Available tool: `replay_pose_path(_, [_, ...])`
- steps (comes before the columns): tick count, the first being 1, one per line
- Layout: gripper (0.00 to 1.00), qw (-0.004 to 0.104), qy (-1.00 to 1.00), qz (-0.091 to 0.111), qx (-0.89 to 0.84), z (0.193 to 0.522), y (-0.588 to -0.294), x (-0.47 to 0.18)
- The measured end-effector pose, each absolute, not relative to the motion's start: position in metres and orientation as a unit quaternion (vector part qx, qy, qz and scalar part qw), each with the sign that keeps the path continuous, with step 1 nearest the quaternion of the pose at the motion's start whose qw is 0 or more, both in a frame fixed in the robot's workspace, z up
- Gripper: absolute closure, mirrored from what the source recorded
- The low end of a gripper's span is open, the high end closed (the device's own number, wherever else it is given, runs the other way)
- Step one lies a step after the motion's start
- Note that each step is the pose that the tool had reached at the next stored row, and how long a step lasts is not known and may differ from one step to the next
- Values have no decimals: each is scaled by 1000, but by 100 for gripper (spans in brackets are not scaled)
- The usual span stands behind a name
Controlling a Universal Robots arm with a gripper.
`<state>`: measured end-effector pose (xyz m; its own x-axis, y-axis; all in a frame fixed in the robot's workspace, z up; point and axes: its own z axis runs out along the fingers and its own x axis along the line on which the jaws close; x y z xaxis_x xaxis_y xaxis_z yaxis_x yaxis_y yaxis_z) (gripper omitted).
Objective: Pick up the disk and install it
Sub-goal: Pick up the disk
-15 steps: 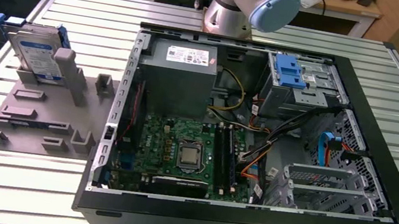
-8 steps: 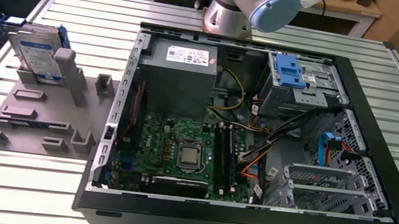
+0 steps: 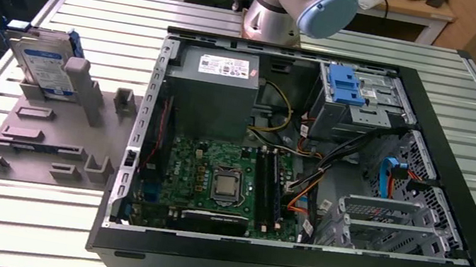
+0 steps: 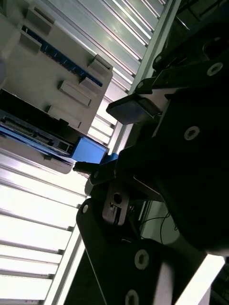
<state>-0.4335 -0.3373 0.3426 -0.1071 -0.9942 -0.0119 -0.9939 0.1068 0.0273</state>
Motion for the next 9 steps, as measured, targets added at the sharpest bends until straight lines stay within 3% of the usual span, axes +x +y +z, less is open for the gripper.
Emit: replay_pose_path(9, [41,5,-744,-14,668,339,-334,-434])
